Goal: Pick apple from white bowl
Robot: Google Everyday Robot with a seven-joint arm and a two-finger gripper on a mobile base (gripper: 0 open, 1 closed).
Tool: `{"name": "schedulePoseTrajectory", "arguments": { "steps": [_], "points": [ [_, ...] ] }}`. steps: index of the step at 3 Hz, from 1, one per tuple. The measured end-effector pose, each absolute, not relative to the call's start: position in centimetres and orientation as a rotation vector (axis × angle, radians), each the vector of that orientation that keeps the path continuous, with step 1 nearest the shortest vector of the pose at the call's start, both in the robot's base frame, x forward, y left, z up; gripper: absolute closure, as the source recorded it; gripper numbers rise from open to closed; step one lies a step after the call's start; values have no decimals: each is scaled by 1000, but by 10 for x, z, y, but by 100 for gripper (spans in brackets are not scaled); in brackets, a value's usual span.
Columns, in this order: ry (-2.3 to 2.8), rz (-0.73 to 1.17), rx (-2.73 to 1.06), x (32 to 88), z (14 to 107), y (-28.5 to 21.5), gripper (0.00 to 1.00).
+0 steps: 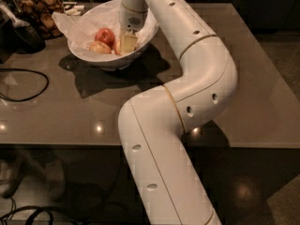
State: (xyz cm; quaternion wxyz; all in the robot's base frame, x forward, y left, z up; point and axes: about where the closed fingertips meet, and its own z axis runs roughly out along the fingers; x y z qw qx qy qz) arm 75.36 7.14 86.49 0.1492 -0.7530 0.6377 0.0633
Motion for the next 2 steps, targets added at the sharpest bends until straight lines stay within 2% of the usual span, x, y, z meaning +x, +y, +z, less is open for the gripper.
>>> {"name": "schedulePoseTrajectory", "arguments": {
  "steps": [2],
  "points": [
    [1794,120,-2079,757,907,83,100]
  ]
}}
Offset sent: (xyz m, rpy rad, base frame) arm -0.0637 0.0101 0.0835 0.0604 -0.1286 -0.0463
